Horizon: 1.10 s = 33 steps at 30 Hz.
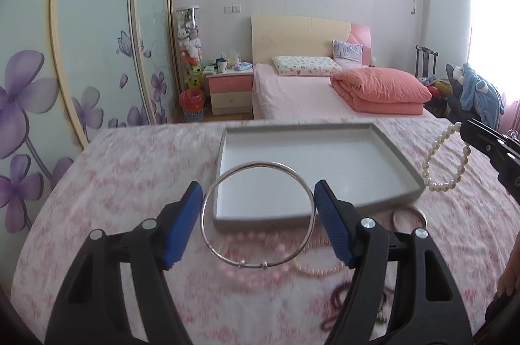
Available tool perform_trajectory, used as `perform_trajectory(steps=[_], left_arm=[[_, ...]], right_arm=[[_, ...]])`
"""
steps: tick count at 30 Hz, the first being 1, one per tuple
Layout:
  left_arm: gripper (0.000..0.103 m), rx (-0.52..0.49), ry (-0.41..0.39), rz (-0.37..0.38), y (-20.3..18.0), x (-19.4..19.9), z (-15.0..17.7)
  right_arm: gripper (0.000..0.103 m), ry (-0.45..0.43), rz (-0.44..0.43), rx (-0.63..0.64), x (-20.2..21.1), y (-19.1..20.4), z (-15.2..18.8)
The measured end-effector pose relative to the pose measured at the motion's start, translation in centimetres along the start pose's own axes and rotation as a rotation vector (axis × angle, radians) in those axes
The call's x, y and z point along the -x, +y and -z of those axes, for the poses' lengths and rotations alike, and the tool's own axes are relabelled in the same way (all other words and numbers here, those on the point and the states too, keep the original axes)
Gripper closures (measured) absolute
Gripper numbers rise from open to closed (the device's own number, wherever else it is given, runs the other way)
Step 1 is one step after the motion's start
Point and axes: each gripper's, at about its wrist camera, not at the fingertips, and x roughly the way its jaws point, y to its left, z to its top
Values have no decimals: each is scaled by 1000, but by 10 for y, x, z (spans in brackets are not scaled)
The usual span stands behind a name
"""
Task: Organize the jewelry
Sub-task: 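Carry the pearl bracelet and silver bangle into the tray and release both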
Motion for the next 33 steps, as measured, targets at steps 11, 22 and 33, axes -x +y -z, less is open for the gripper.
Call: perform_trajectory(steps=[11,22,33], left_arm=[[34,18,39,18,-1,-81,-45],[34,52,188,42,-4,-171,-50],[34,53,262,41,-6,-208,-48]], right_arm=[[93,5,-29,-27,-67,-13,-27],[93,172,-89,-99,-152,-27,-19],[92,267,-91,-115,-188,-25,-9]])
